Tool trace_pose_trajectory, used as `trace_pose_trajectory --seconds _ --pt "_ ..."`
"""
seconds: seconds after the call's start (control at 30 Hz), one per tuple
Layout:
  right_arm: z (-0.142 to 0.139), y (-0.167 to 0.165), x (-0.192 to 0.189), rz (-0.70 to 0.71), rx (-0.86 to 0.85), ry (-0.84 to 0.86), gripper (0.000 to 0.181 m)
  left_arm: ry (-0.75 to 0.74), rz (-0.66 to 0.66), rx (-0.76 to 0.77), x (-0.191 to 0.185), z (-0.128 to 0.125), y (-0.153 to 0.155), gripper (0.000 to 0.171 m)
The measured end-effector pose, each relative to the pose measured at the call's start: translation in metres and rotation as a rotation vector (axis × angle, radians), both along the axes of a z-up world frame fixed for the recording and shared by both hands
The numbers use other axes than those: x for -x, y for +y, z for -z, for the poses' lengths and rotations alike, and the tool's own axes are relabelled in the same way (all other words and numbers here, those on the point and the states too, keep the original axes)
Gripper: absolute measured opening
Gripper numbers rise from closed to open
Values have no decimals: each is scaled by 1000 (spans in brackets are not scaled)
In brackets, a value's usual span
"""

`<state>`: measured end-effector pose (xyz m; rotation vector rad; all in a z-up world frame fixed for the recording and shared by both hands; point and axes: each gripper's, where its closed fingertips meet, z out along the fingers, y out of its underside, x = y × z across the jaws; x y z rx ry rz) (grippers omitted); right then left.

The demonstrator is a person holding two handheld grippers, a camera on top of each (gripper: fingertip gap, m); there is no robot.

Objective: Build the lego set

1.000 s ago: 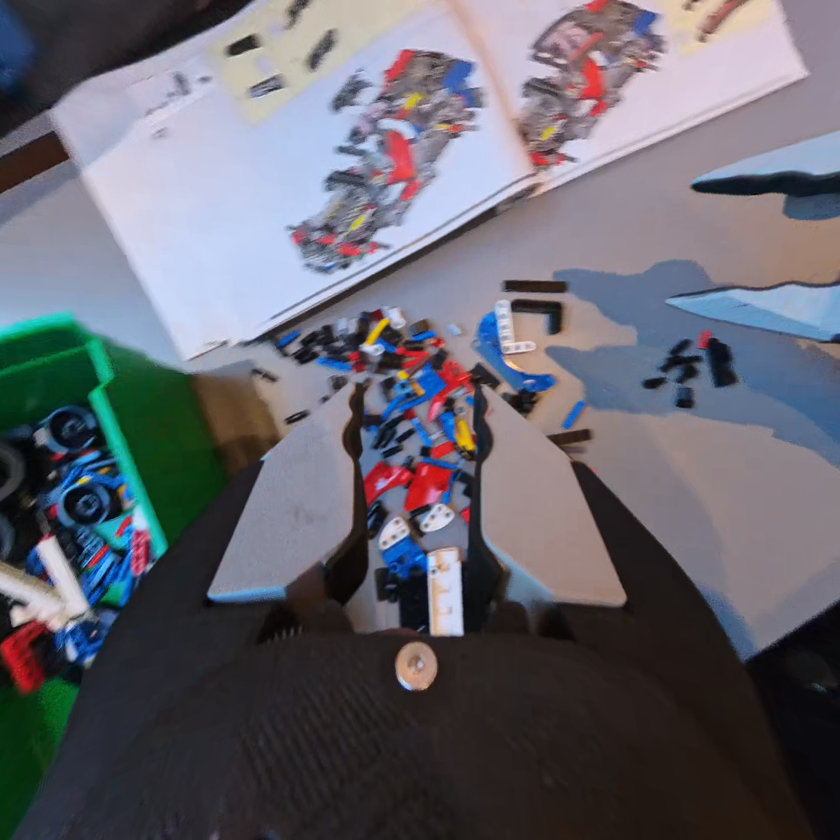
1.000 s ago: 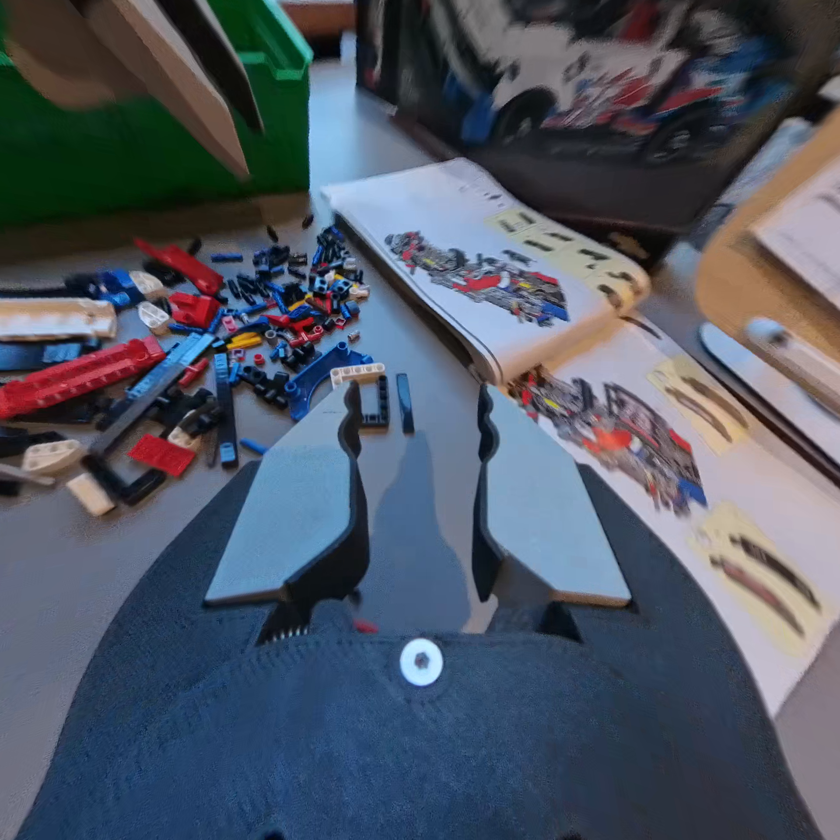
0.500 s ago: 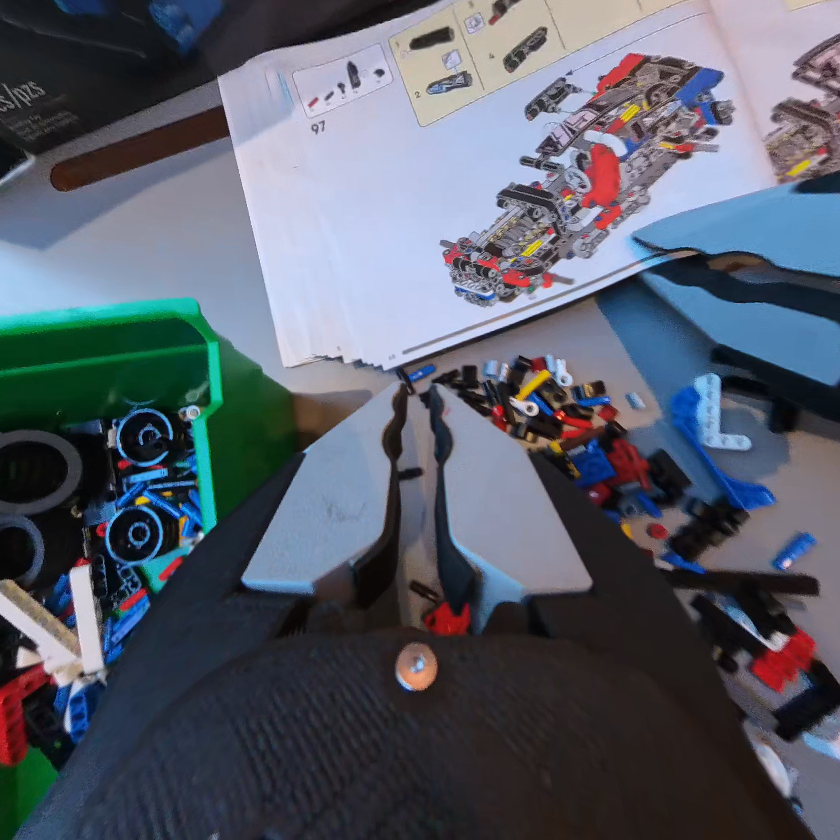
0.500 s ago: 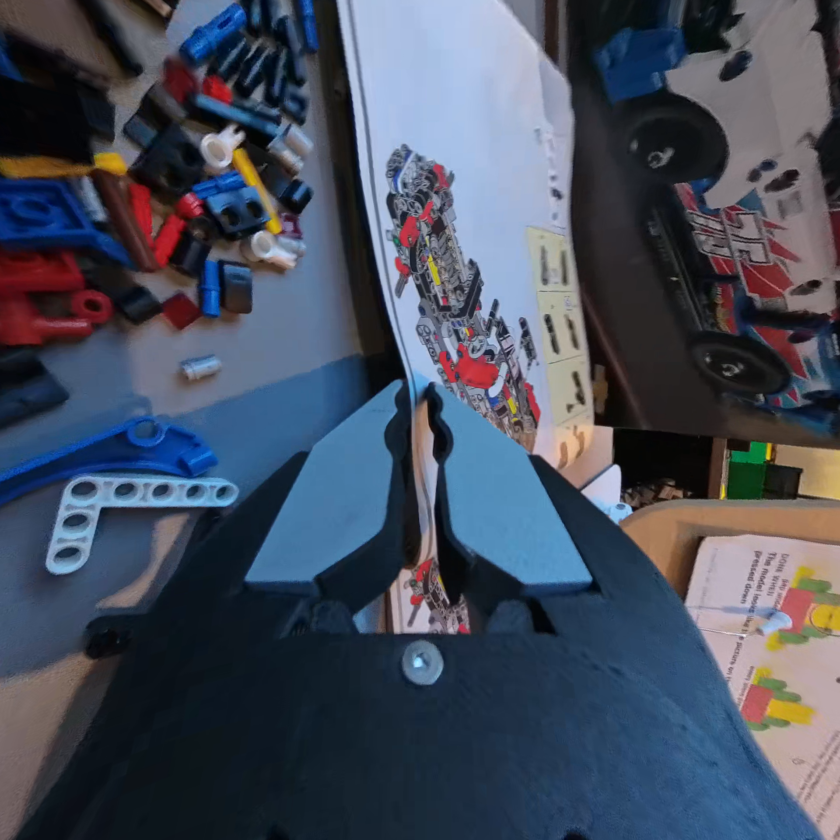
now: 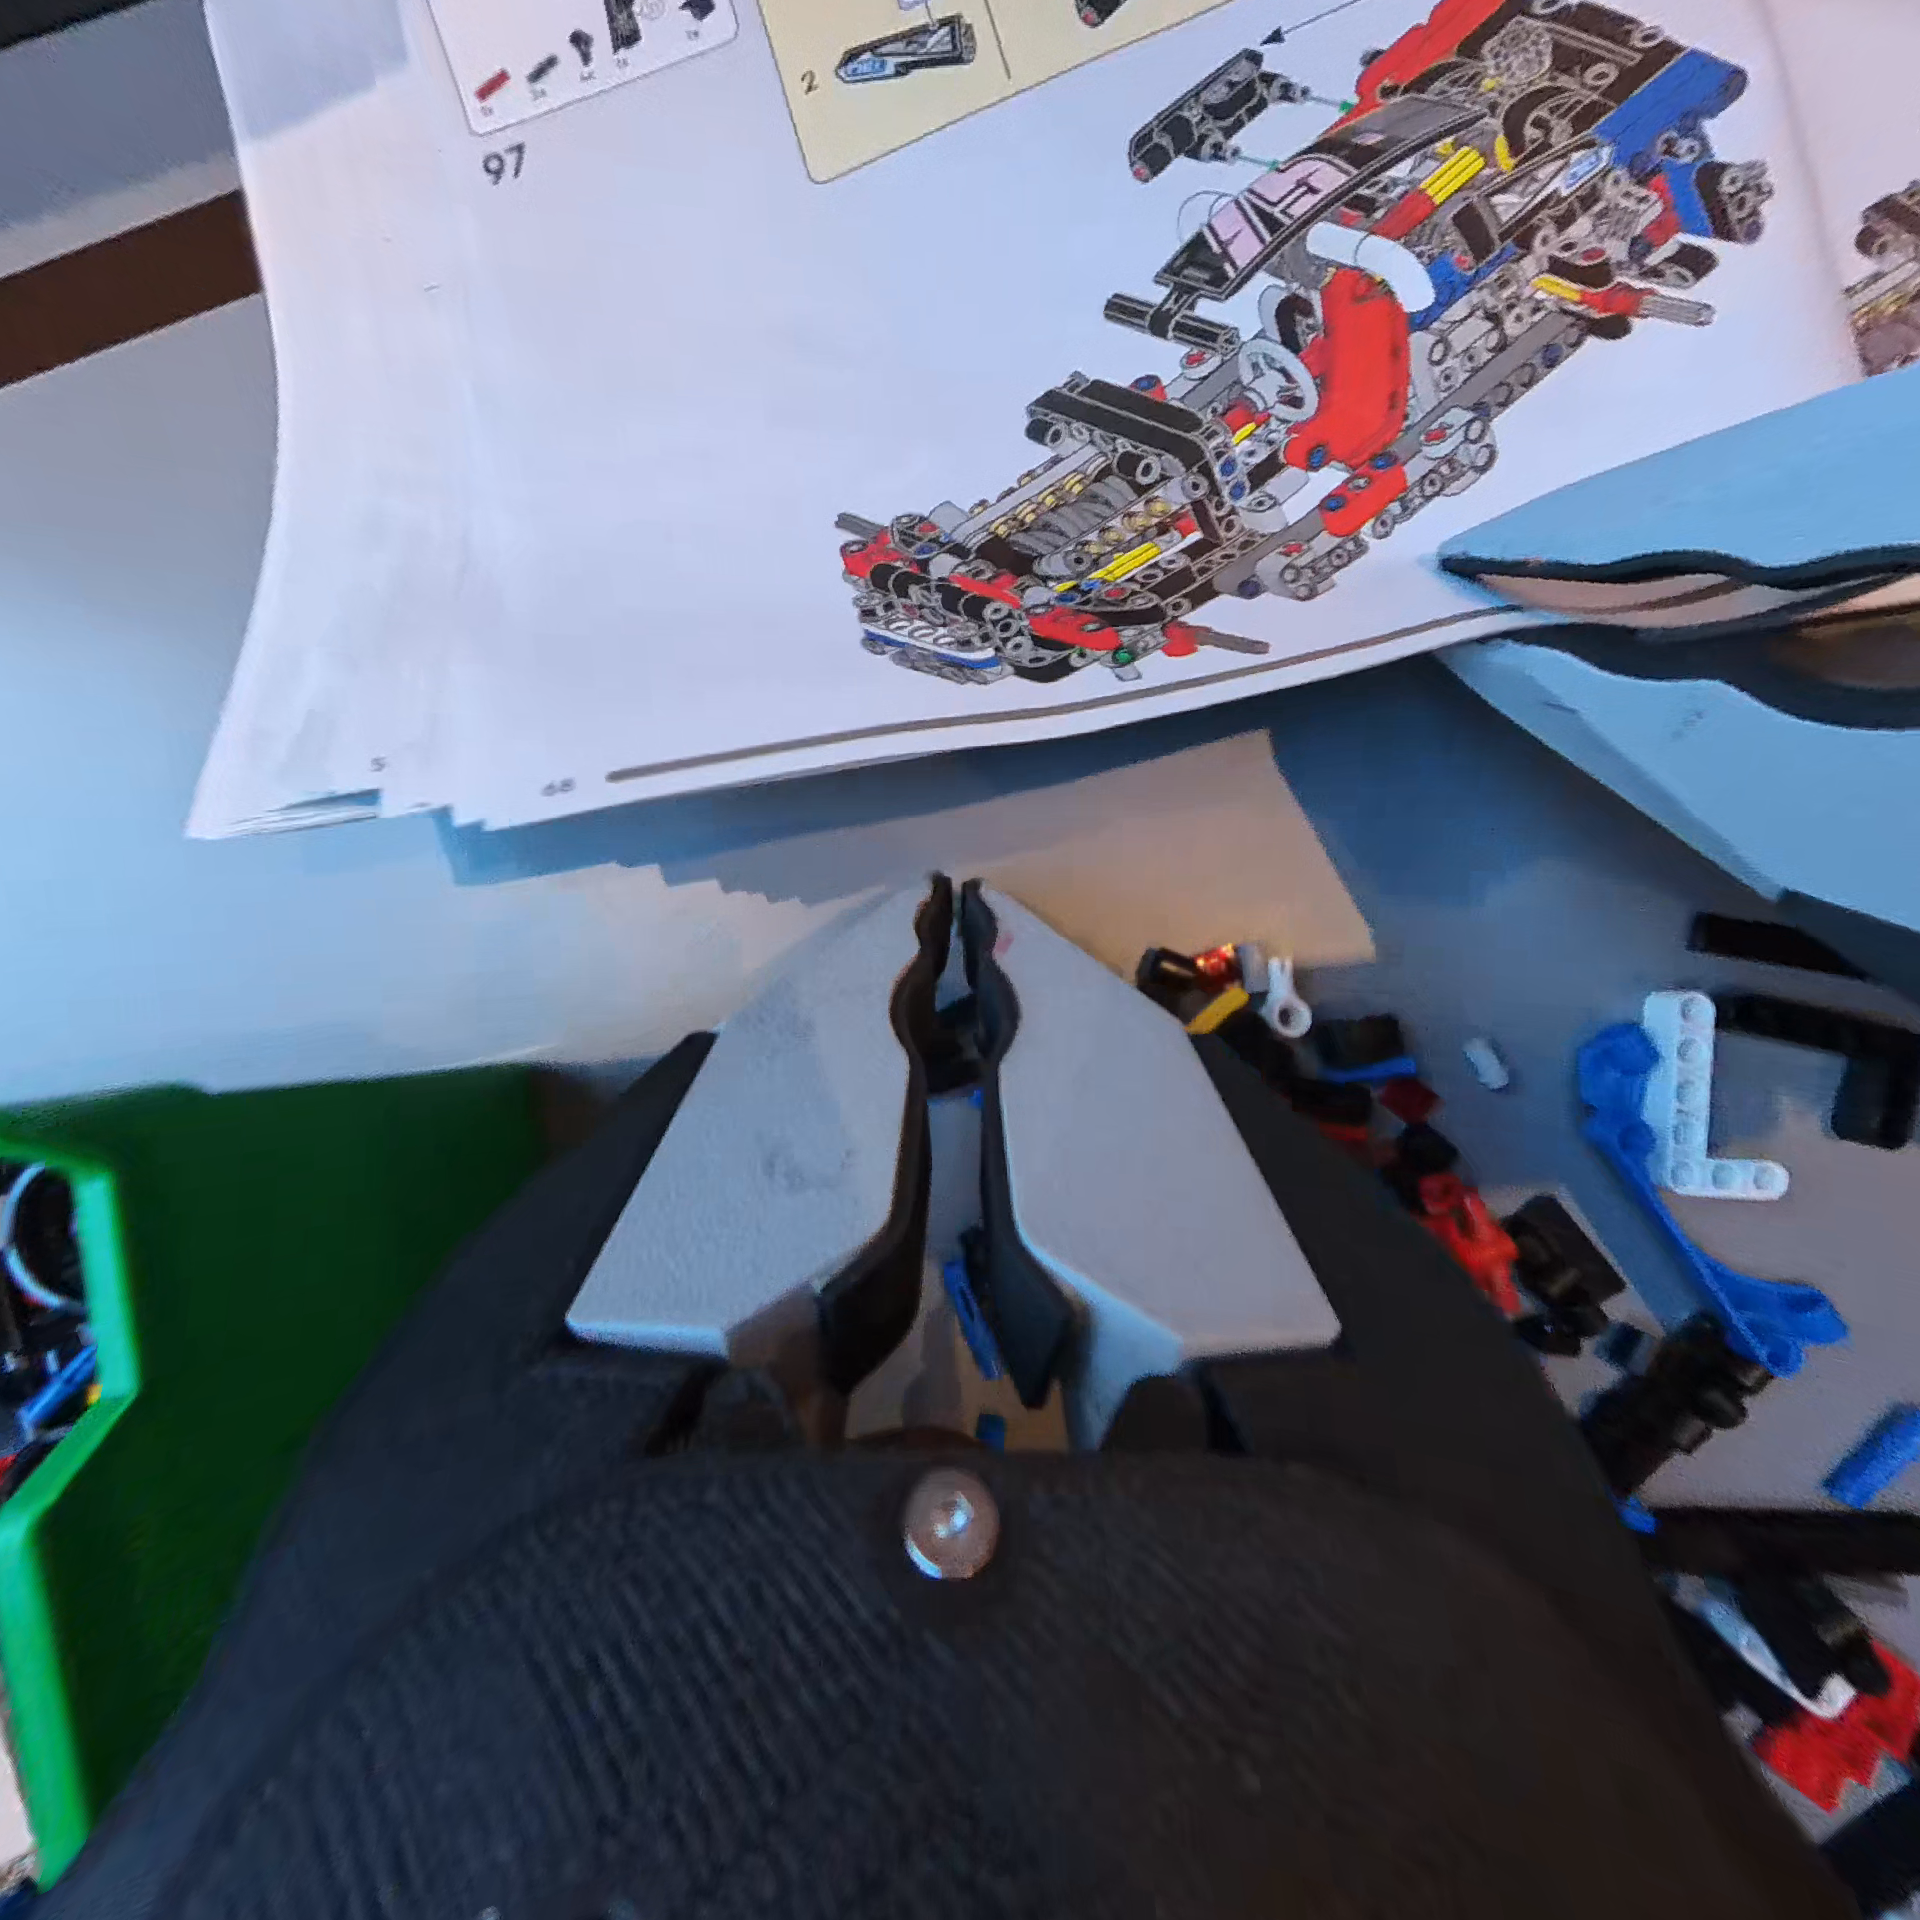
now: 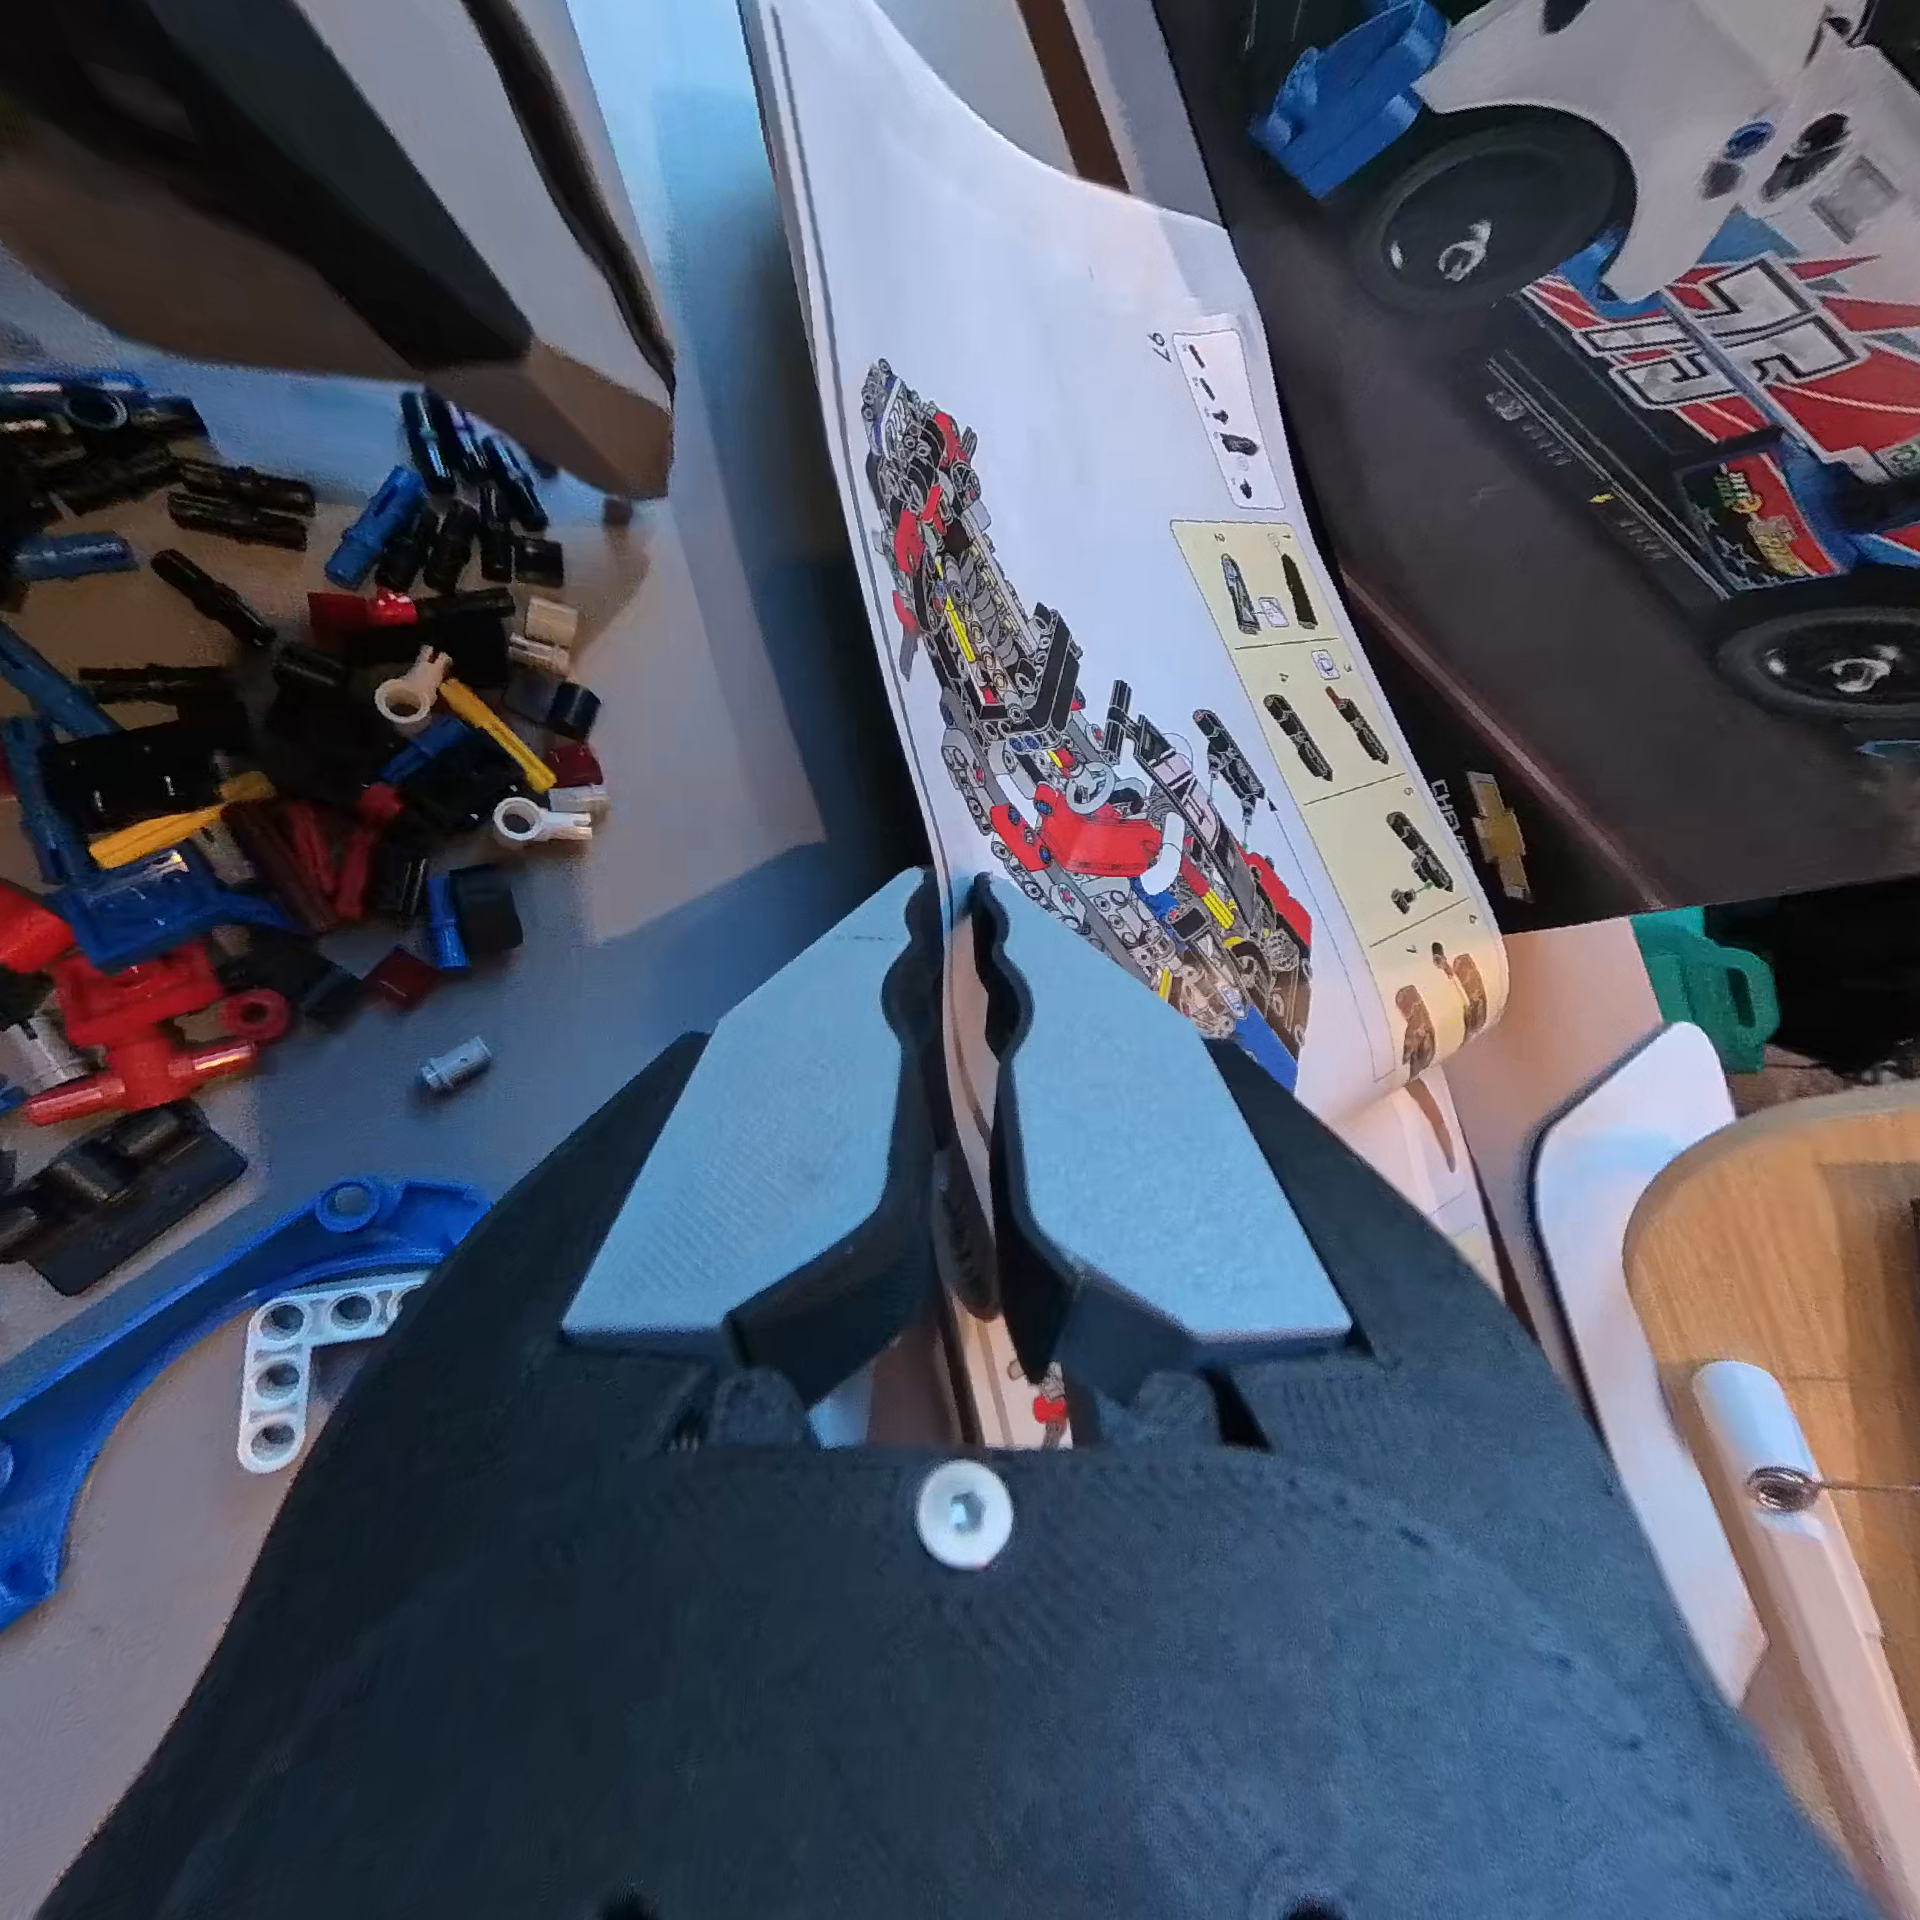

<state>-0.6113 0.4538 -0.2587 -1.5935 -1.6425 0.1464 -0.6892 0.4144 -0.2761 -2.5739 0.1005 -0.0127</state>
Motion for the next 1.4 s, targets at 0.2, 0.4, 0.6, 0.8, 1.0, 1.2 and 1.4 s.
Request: trace_pose_trajectory --seconds 0.2,0.4,0.6,0.8,1.0,1.2,1.4 --pt "-2 0 -1 6 32 34 2 30 -31 80 6 12 -6 0" --pt "0 0 -3 13 48 45 3 39 -3 194 -6 12 -44 0" --pt "5 -3 -6 13 48 40 3 26 17 184 -17 4 -72 0" --pt "4 -2 -6 30 62 48 3 60 -68 47 10 -21 -28 1" --pt "2 -4 -6 38 67 60 3 67 -91 157 17 7 -14 0" --pt "2 -4 -7 33 76 71 3 82 -64 284 5 14 -49 0" --pt "1 -5 -8 27 75 74 3 76 45 289 -25 3 -66 0"
